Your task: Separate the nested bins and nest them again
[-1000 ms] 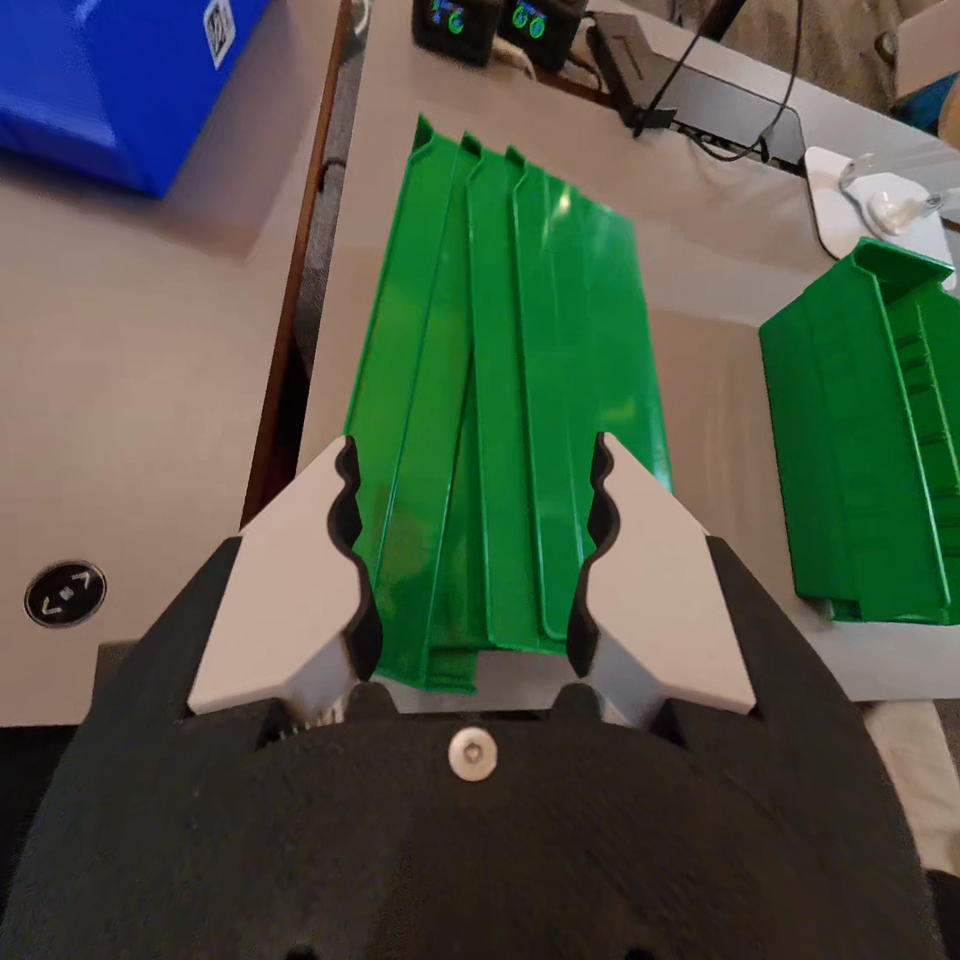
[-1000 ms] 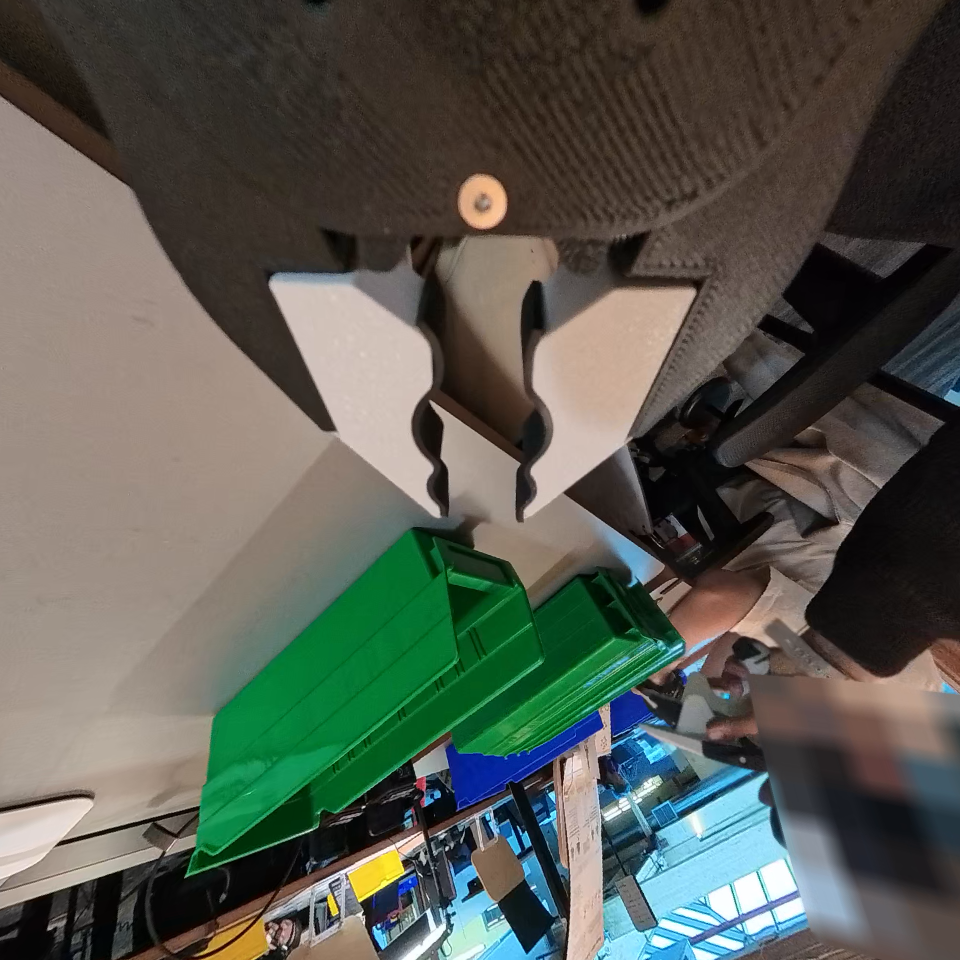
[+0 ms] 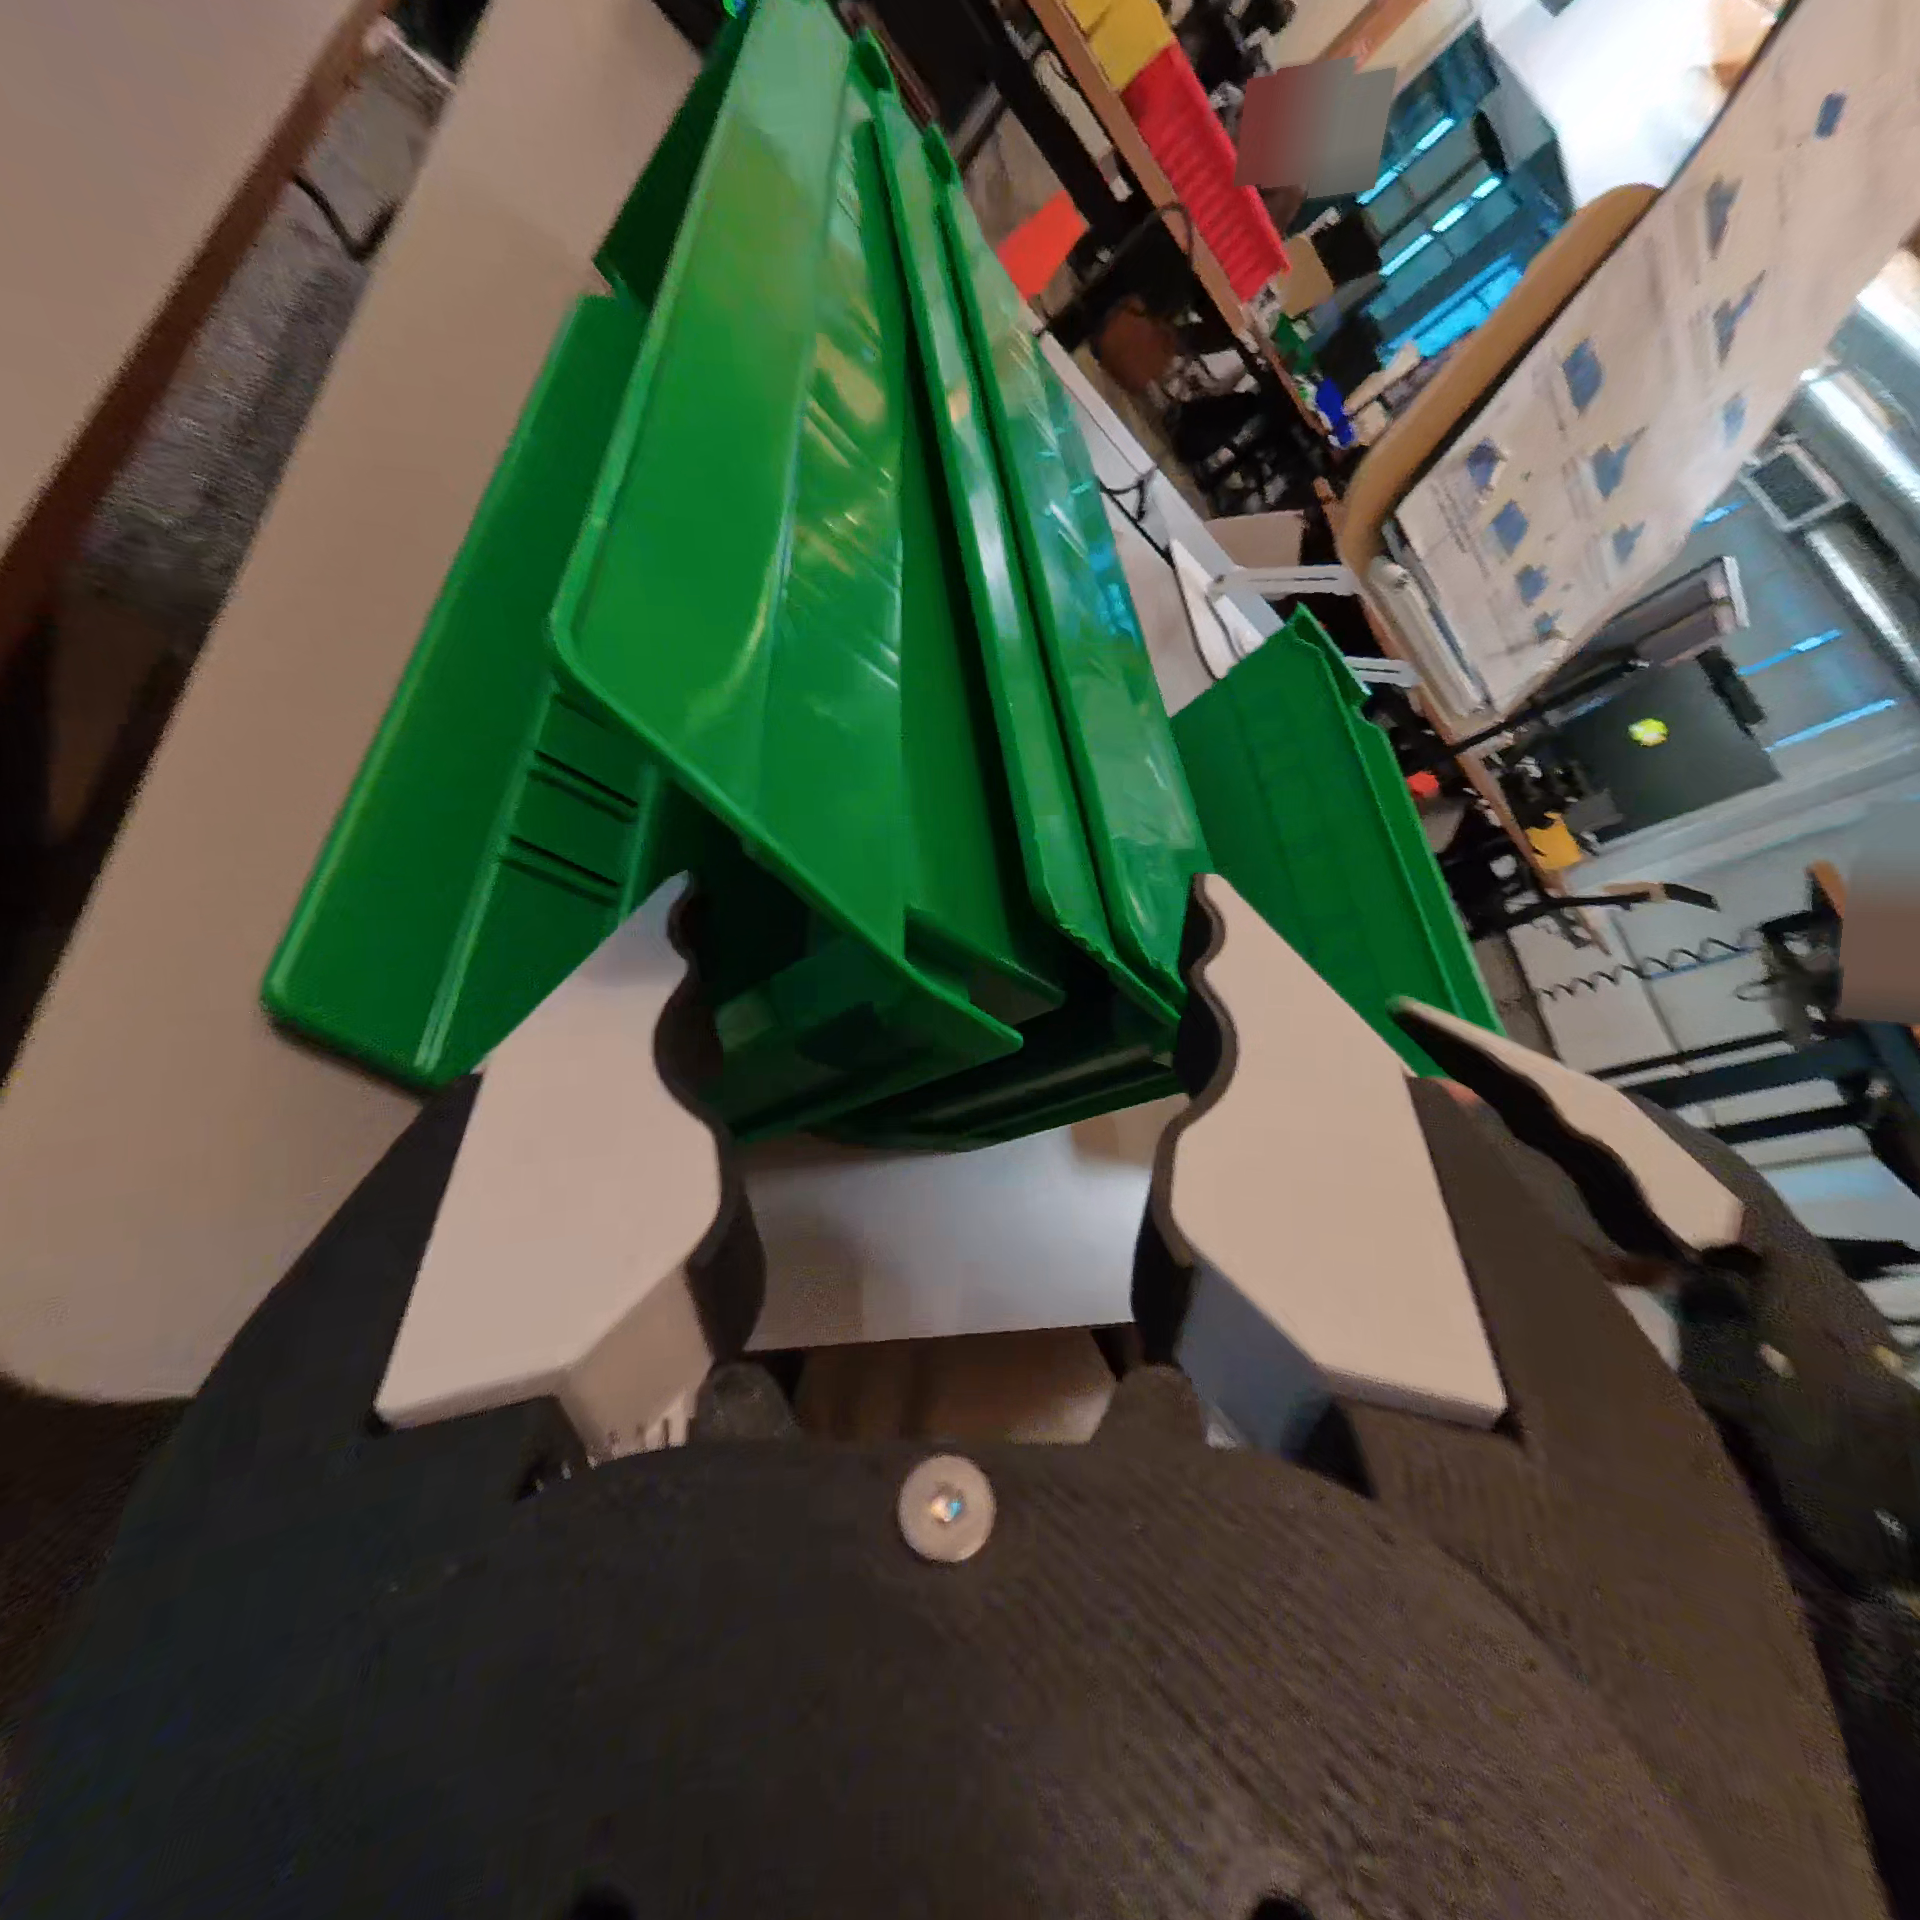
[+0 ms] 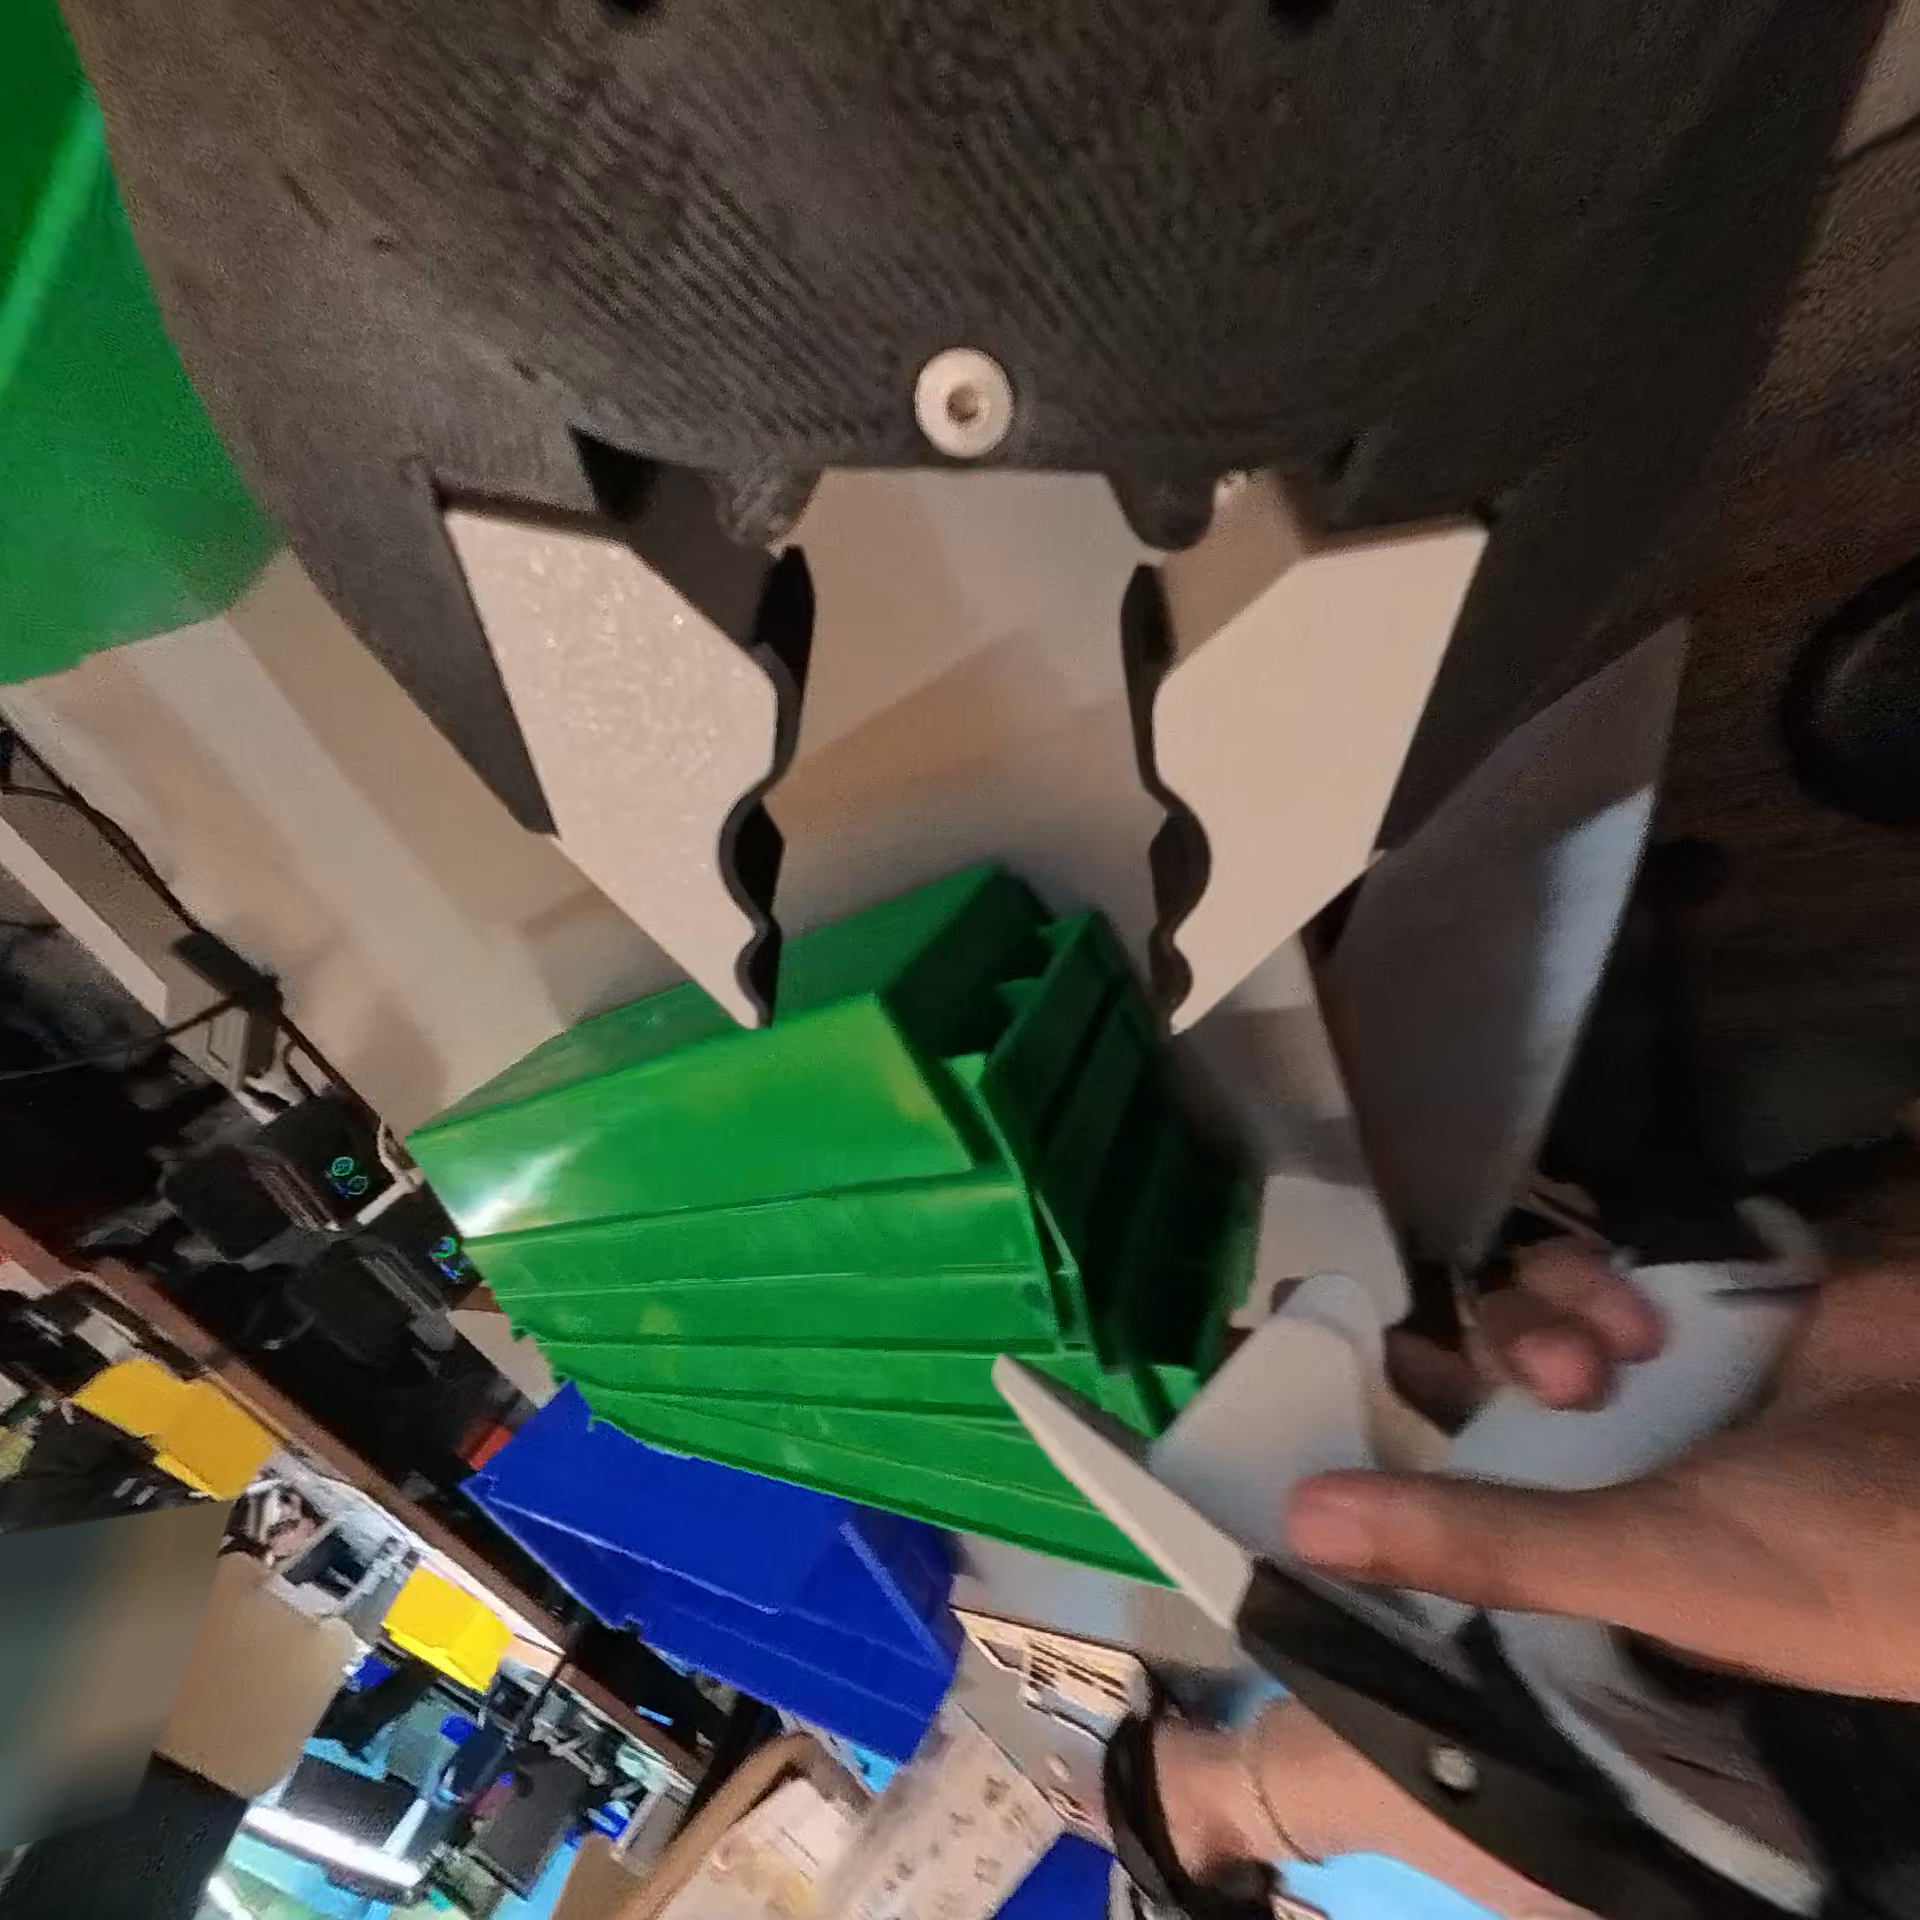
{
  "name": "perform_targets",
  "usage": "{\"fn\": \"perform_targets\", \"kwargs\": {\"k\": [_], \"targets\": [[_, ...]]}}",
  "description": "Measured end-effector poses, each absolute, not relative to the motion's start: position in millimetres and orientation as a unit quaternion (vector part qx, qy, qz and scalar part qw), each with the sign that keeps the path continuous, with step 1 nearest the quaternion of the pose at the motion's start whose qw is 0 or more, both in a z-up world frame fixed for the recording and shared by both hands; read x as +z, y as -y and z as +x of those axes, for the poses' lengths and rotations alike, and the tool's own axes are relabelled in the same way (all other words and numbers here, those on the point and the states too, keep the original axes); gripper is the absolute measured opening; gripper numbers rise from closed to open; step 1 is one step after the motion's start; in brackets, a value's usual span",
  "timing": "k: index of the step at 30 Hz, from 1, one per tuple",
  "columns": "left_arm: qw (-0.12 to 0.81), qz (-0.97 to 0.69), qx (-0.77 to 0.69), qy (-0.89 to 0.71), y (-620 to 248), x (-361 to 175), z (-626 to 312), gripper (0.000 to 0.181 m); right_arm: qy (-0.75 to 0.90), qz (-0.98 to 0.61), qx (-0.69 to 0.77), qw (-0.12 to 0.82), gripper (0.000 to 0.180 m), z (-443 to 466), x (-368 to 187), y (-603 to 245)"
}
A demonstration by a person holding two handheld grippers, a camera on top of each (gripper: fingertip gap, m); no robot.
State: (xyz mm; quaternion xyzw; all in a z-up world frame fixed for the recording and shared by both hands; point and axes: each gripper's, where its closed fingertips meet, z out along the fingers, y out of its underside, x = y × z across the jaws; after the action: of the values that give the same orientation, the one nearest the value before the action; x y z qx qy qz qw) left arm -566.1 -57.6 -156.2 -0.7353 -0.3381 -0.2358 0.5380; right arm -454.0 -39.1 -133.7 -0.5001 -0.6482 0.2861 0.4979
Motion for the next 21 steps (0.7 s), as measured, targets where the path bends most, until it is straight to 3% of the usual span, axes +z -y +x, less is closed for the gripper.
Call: {"fn": "perform_targets", "kwargs": {"k": [3, 6, 7, 11, 16, 21], "targets": [[0.542, -0.727, -0.259, 0.333, 50, -156, -562, 0.075, 0.637, -0.542, 0.280, 0.471, 0.076, -481, -157, 26], [0.572, -0.701, -0.289, 0.312, 45, -137, -553, 0.025, 0.608, -0.591, 0.319, 0.423, 0.077, -485, -177, 22], [0.576, -0.703, -0.289, 0.302, 43, -132, -549, 0.021, 0.590, -0.604, 0.335, 0.418, 0.072, -483, -179, 19], [0.569, -0.741, -0.249, 0.255, 32, -122, -526, 0.019, 0.539, -0.639, 0.386, 0.391, 0.057, -471, -186, 6], [0.538, -0.818, -0.121, 0.161, 11, -110, -487, 0.022, 0.509, -0.681, 0.415, 0.325, 0.057, -453, -198, -4], [0.470, -0.879, 0.047, 0.064, -18, -107, -444, 0.026, 0.482, -0.723, 0.415, 0.270, 0.074, -438, -218, -6]]}}
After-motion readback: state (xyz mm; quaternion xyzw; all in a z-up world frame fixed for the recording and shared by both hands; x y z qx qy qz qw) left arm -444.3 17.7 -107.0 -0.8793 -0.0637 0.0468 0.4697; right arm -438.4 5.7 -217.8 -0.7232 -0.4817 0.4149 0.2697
